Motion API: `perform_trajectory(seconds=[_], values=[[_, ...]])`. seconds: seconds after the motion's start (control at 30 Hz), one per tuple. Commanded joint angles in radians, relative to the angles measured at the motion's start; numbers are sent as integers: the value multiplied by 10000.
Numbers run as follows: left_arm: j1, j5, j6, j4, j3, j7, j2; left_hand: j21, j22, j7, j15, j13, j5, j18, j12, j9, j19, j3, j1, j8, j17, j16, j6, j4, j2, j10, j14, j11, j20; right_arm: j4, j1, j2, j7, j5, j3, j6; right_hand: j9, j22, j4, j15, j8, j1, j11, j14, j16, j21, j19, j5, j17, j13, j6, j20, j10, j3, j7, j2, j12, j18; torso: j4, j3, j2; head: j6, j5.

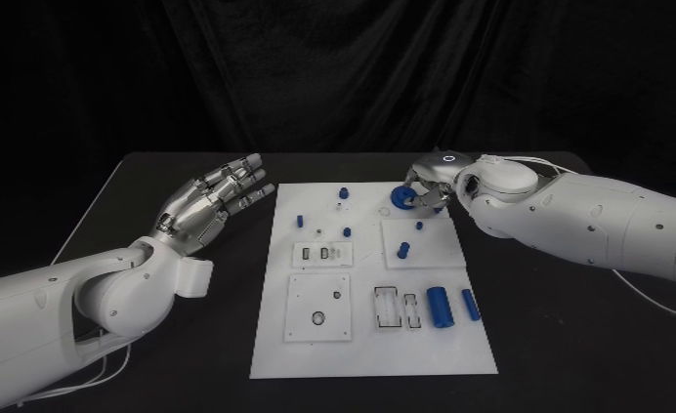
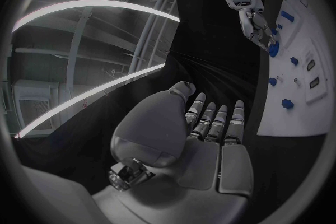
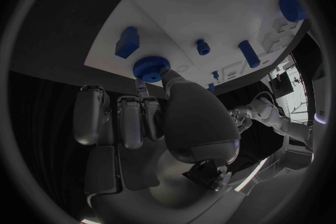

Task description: Assemble the parts on the task board

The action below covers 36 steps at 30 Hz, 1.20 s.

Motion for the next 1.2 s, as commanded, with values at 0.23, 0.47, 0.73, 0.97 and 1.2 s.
perform_trajectory(seconds=[0.23, 0.47, 0.73, 0.97, 1.2], values=[[-28, 41, 210, -37, 8, 187, 63, 50, 3, 38, 83, 6, -49, -60, 51, -3, 23, 74, -79, 25, 12, 33, -12, 5, -1, 10, -6, 62, 49, -165, -123, 109, 46, -137, -20, 200, 616, 1744, -98, -54, 509, -96, -188, 541, -118, -144, -68, 2055, 1910, 1795, 831, -100, -105, 316, -232, -128, -90, -29, -2, 2, 1, 29, -14], [-38, 41, 223, -70, 8, 136, 75, 50, 3, 51, 89, 4, -57, -67, 49, -5, 24, 96, -90, 20, 12, 38, -27, 4, 3, 1, -6, 76, 50, -178, -150, 121, 71, -137, -20, -59, 2093, 1842, -338, -154, 1492, -190, -307, 573, -106, -173, -28, 3348, 1963, 1838, 790, -211, -19, 729, -405, -248, -73, -38, -3, 0, 1, 45, 1], [-50, 41, 206, -86, 8, 90, 28, 53, 3, 61, 96, 6, -59, -73, 62, -4, 27, 119, -96, 21, 13, 45, -26, 1, 12, 2, -3, 87, 51, 205, -80, -121, 92, -137, -17, -751, 3015, 1927, -406, -207, 2086, -342, -341, 682, -13, -16, 132, 3798, 2103, 1993, 572, -236, 240, 959, -425, -347, 30, -86, -2, 0, -1, 80, 36], [-55, 55, 192, -127, 8, 42, 29, 53, 3, 61, 96, 6, -59, -73, 62, -4, 27, 119, -96, 21, 13, 45, -26, 1, 12, 2, -3, 87, 51, 796, 331, -320, 18, -137, -15, -1258, 3201, 1976, -372, -218, 2207, -418, -345, 763, 63, 121, 244, 3830, 2207, 2071, 605, -247, 371, 1019, -408, -363, 82, -121, -14, -1, -1, 94, 46], [-57, 88, 194, -181, 8, -7, 90, 57, 5, 74, 103, 9, -61, -80, 82, -1, 33, 139, -104, 29, 16, 58, -8, -2, 16, 9, 6, 93, 52, 1134, 536, -220, -11, -137, -14, -1249, 3241, 1989, -339, -218, 2203, -467, -340, 777, 75, 158, 275, 3836, 2224, 2084, 565, -250, 396, 1046, -384, -368, 92, -131, -1, 2, 6, 95, 12]])
